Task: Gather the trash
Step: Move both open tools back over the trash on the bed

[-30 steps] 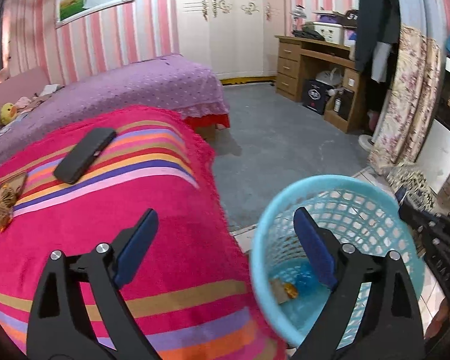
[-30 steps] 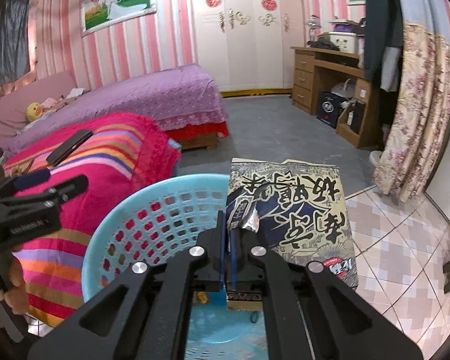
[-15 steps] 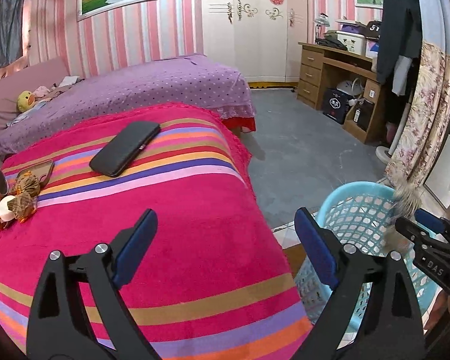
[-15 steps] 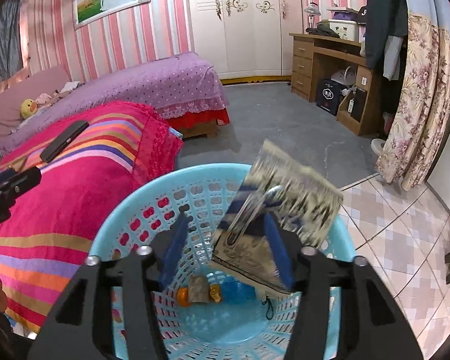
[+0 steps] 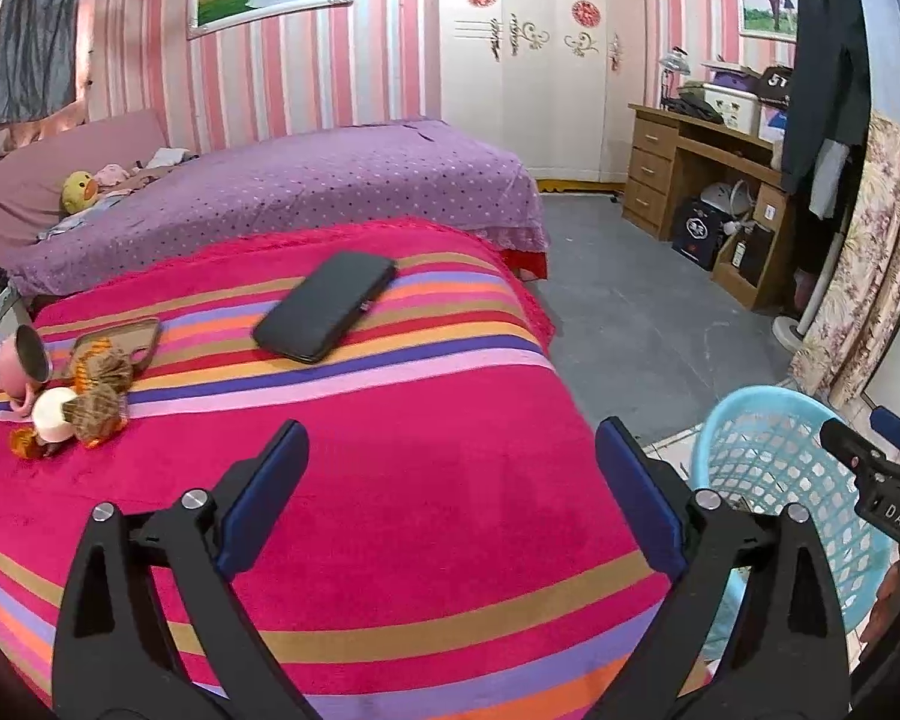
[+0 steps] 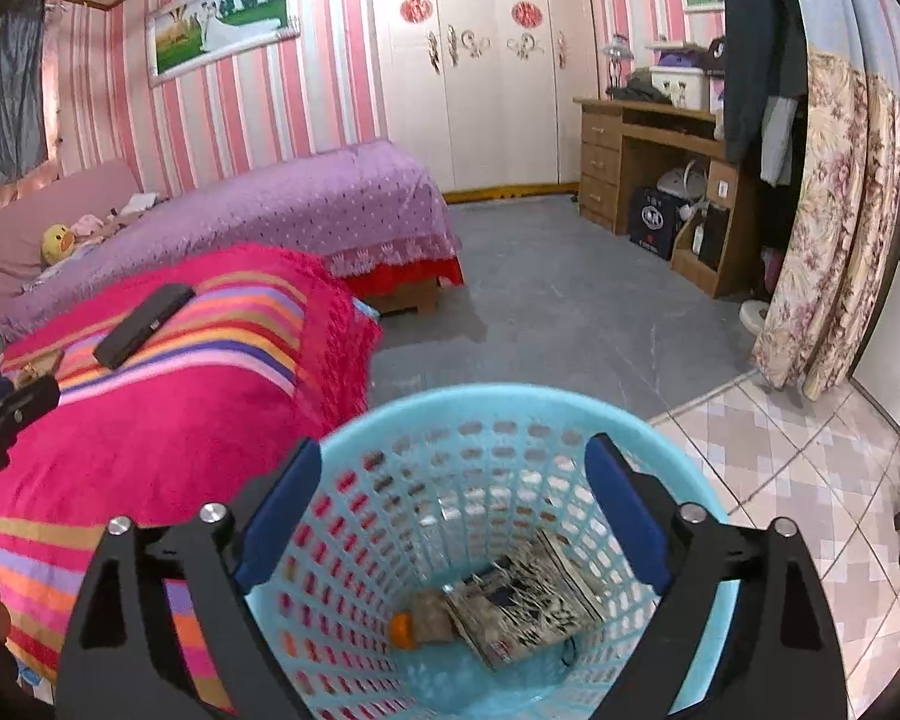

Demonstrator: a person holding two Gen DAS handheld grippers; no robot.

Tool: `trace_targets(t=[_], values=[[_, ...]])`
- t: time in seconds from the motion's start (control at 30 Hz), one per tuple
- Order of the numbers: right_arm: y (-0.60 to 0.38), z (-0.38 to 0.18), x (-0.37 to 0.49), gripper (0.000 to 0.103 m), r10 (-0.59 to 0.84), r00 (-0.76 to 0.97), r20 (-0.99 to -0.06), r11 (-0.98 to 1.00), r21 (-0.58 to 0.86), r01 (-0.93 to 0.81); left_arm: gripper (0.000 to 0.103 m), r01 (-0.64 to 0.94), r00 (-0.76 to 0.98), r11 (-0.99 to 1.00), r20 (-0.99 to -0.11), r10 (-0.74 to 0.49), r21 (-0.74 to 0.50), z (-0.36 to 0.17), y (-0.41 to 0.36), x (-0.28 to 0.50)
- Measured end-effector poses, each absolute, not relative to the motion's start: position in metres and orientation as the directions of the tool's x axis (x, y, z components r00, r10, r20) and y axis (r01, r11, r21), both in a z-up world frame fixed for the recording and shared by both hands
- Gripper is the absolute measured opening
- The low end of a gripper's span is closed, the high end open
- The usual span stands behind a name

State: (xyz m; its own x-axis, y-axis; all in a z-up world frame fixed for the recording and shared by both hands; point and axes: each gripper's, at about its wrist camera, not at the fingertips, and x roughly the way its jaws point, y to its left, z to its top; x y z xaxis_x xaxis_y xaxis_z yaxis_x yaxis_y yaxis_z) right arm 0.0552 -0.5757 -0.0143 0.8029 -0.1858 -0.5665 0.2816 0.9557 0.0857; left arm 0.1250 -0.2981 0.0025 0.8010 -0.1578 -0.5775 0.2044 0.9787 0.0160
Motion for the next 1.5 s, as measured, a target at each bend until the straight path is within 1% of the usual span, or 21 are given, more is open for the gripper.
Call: trace_targets(t=[0.17, 0.37, 0.63, 0.87, 1.1, 1.2, 1.33, 1.5], values=[[-0.547, -0.003, 0.066, 0.096, -0.161, 0.831, -0.532, 0.964, 0.098, 0.249, 0.097, 0.169, 0.817, 0.985, -0.564, -0.125, 0.026, 0.011, -0.262, 0.127], [-0.503, 0.005, 0.088, 0.098, -0.127, 0.852, -0.508, 0.975, 0.093, 0.201, 0.097, 0.135, 0.827, 0.990, -0.556, -0.085, 0.050, 0.021, -0.213, 0.130], [-0.445, 0.000, 0.114, 0.098, -0.069, 0.855, -0.514, 0.985, 0.100, 0.140, 0.097, 0.071, 0.833, 0.997, -0.552, -0.036, 0.042, 0.013, -0.142, 0.137], [-0.393, -0.006, 0.131, 0.098, -0.059, 0.848, -0.527, 0.992, 0.066, 0.110, 0.097, 0.006, 0.838, 1.000, -0.545, 0.005, 0.018, 0.012, -0.078, 0.146], [-0.342, -0.016, 0.149, 0.098, -0.053, 0.841, -0.538, 0.997, 0.024, 0.078, 0.097, -0.066, 0.801, 0.998, -0.595, 0.061, 0.013, -0.003, -0.014, 0.157], [-0.324, -0.019, 0.155, 0.098, -0.043, 0.839, -0.543, 0.998, 0.023, 0.066, 0.097, -0.077, 0.794, 0.997, -0.605, 0.062, 0.000, -0.005, 0.007, 0.158], [-0.306, -0.024, 0.164, 0.098, -0.024, 0.829, -0.558, 0.997, 0.043, 0.057, 0.097, -0.092, 0.790, 0.996, -0.607, 0.084, 0.019, -0.011, 0.027, 0.159], [-0.286, -0.028, 0.173, 0.098, -0.045, 0.819, -0.572, 0.998, 0.014, 0.064, 0.097, -0.110, 0.782, 0.992, -0.611, 0.125, 0.063, -0.020, 0.043, 0.165]])
